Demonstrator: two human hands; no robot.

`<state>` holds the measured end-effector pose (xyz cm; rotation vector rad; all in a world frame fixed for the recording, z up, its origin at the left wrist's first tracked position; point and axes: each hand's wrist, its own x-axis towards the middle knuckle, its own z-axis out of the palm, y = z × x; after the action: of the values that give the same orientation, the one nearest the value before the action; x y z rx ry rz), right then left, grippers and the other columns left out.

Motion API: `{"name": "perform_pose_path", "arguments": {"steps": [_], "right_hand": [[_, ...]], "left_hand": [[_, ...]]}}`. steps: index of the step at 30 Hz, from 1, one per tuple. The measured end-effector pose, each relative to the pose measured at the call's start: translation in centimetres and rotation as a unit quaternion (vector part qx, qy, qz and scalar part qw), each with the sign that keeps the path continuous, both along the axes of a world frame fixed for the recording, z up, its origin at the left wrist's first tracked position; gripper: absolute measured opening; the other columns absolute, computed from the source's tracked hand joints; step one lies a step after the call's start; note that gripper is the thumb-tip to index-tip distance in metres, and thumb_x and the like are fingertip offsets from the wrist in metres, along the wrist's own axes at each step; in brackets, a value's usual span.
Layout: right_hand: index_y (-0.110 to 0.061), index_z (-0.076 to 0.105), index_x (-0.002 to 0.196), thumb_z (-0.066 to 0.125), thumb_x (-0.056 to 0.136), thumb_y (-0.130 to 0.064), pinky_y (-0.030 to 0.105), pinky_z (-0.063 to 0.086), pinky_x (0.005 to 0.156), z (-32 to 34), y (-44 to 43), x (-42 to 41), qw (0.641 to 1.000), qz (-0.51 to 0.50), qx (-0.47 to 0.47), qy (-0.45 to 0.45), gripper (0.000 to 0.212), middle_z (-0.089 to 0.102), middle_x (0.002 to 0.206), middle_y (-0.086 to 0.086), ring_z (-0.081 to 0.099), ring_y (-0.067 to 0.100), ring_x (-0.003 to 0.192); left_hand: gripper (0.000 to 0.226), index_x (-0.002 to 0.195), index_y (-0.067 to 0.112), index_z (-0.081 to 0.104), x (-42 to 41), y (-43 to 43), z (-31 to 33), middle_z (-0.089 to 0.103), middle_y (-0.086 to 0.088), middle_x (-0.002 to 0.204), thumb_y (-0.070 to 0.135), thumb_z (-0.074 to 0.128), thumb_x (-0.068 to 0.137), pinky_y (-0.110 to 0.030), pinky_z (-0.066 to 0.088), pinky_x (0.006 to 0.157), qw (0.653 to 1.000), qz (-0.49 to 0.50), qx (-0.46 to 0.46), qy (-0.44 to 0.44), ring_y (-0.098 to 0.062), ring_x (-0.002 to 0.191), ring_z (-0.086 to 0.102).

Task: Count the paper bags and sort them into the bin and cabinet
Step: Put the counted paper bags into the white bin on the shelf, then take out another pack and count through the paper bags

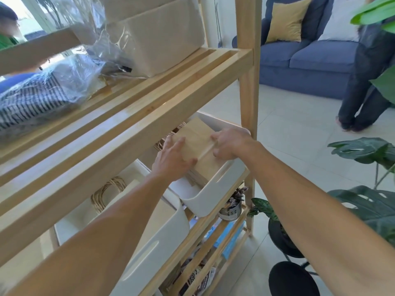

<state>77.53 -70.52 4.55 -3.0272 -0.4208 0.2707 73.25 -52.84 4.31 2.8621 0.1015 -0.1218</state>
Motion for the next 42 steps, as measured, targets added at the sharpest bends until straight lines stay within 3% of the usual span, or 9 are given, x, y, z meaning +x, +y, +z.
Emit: {"name": "perform_pose_path", "arguments": {"steps": [6,9,12,15,21,29,35,39,42], "right_hand": [[-0.021,0.054,0.124,0.035,0.087,-0.035,0.036,0.04,0.073,1.0,0.9,-1.9,1.0,-0.02,0.02,0.004,0.044,0.053,0.119,-0.001,0.054,0.022,0.106],[-0.023,0.038,0.145,0.042,0.092,-0.032,0.033,0.038,0.082,2.1,1.1,-3.7,0.998,-0.046,0.052,0.006,0.054,0.047,0.141,0.003,0.049,0.024,0.125],[-0.023,0.037,0.146,0.05,0.089,-0.033,0.034,0.041,0.098,3.5,1.2,-5.9,0.993,-0.067,0.095,-0.036,0.059,0.045,0.145,0.005,0.045,0.025,0.13],[-0.022,0.035,0.147,0.051,0.09,-0.033,0.034,0.042,0.092,4.8,1.7,-8.4,0.985,-0.088,0.14,-0.047,0.061,0.041,0.145,0.011,0.047,0.028,0.127],[-0.024,0.034,0.148,0.05,0.091,-0.029,0.034,0.037,0.101,6.7,4.1,-15.4,0.966,-0.136,0.21,-0.07,0.06,0.04,0.15,0.007,0.039,0.028,0.135],[-0.023,0.046,0.137,0.044,0.09,-0.012,0.038,0.044,0.094,9.2,10.3,-30.6,0.919,-0.223,0.31,-0.096,0.049,0.054,0.133,0.013,0.05,0.035,0.119],[-0.019,0.05,0.135,0.039,0.094,-0.014,0.035,0.039,0.097,9.1,17.5,-41.1,0.915,-0.203,0.335,-0.092,0.043,0.052,0.134,0.018,0.046,0.033,0.121],[-0.019,0.049,0.135,0.038,0.098,-0.014,0.035,0.04,0.086,9.1,22.3,-45.5,0.924,-0.159,0.343,-0.061,0.039,0.057,0.127,0.014,0.05,0.028,0.103],[-0.018,0.05,0.132,0.039,0.099,-0.016,0.036,0.039,0.088,9.1,25.6,-47.5,0.928,-0.119,0.349,-0.051,0.035,0.058,0.127,0.011,0.052,0.029,0.112]], "left_hand": [[0.077,0.152,0.028,0.025,-1.5,0.2,0.6,0.008,-0.003,0.163,0.046,0.062,0.088,-0.035,0.03,0.11,0.997,0.012,-0.062,-0.045,-0.024,0.144,0.028],[0.07,0.149,0.028,0.033,-3.0,0.6,1.3,0.024,0.001,0.16,0.043,0.062,0.088,-0.036,0.034,0.11,0.993,0.007,-0.103,-0.058,-0.023,0.139,0.037],[0.059,0.145,0.027,0.04,-5.7,1.1,2.5,0.045,0.0,0.149,0.039,0.058,0.09,-0.04,0.039,0.108,0.987,0.006,-0.145,-0.062,-0.023,0.129,0.048],[0.049,0.141,0.026,0.046,-9.1,1.3,3.8,0.052,-0.002,0.141,0.036,0.054,0.093,-0.036,0.04,0.106,0.98,0.007,-0.186,-0.069,-0.021,0.128,0.048],[0.035,0.131,0.025,0.054,-17.0,3.2,6.4,0.055,0.005,0.137,0.029,0.05,0.096,-0.037,0.042,0.105,0.952,-0.005,-0.298,-0.075,-0.019,0.125,0.052],[0.032,0.127,0.021,0.059,-29.9,8.6,8.0,0.059,0.004,0.129,0.03,0.048,0.098,-0.025,0.041,0.091,0.94,-0.037,-0.33,-0.074,-0.014,0.114,0.056],[0.024,0.116,0.021,0.064,-40.3,15.3,9.2,0.058,0.011,0.105,0.028,0.049,0.099,-0.028,0.044,0.089,0.918,-0.017,-0.387,-0.091,-0.009,0.1,0.054],[0.023,0.112,0.02,0.067,-44.9,20.3,9.2,0.064,0.008,0.102,0.028,0.052,0.097,-0.025,0.048,0.082,0.906,0.019,-0.406,-0.119,-0.008,0.092,0.059],[0.019,0.106,0.019,0.07,-47.6,24.1,8.8,0.06,0.015,0.083,0.025,0.054,0.096,-0.022,0.046,0.075,0.895,0.082,-0.411,-0.154,-0.004,0.077,0.056]]}}
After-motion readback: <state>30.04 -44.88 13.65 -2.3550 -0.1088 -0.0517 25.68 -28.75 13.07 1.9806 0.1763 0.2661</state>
